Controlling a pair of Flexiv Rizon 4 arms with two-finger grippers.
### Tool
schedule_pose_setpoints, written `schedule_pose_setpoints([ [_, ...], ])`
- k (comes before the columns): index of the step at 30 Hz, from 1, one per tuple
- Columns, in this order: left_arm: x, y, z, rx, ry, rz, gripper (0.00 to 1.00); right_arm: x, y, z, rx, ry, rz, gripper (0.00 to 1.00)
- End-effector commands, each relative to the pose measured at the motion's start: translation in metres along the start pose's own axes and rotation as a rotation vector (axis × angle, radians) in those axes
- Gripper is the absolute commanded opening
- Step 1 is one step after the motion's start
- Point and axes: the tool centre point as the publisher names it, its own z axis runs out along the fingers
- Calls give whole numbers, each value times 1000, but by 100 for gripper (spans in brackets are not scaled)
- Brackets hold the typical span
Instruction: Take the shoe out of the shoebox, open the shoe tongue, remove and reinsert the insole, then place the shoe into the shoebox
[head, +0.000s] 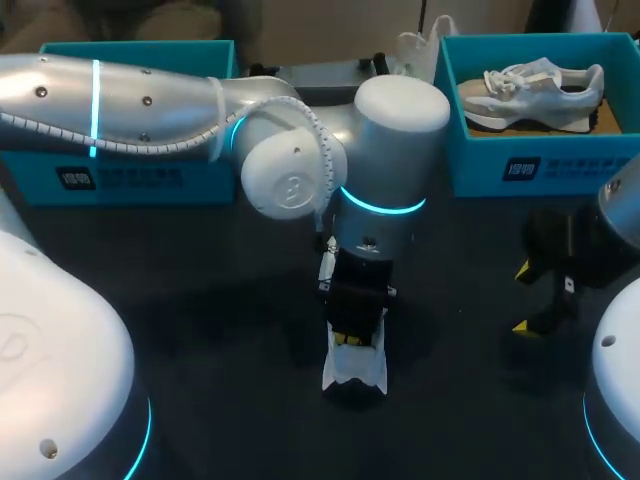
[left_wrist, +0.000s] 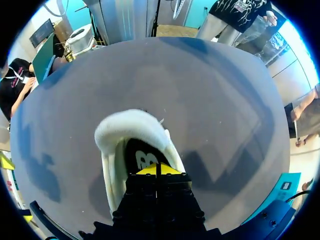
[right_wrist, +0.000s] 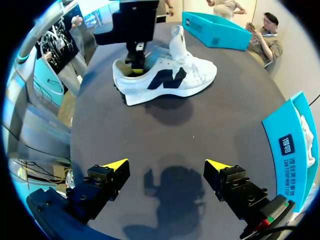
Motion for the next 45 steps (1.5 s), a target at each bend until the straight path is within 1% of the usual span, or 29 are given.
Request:
schedule_pose_setpoints([
  [1,-3,3,16,17,16,-9,0,1,0,0,4,-3,1,100],
  [7,-7,7,35,35,51,-28,0,1,0,0,4,-3,1,100],
  [9,-7,7,37,37,50,-38,0,1,0,0,4,-3,1,100],
  [11,-6,8,37,37,25,-54,0,1,0,0,4,-3,1,100],
  [13,-5,5,30,35,-5,-64,0,1,0,0,4,-3,1,100],
  [19,-9,-7,-1,-7,-57,-45,0,1,0,0,4,-3,1,100],
  [21,-12,-14,-9,6,-67,-19,0,1,0,0,4,-3,1,100],
  [23,-18,-20,-10,16,-65,-1,0,1,0,0,4,-3,1,100],
  [25,-22,-24,-6,30,-65,6,0,1,0,0,4,-3,1,100],
  [28,-28,-26,5,51,-60,12,0,1,0,0,4,-3,1,100],
  [32,-30,-22,20,86,-49,0,0,1,0,0,4,-3,1,100],
  [37,-27,-14,38,91,-28,-7,0,1,0,0,4,-3,1,100],
  [41,-23,-9,40,68,-23,-20,0,1,0,0,4,-3,1,100],
  [45,-18,1,35,34,-28,-60,0,1,0,0,4,-3,1,100],
])
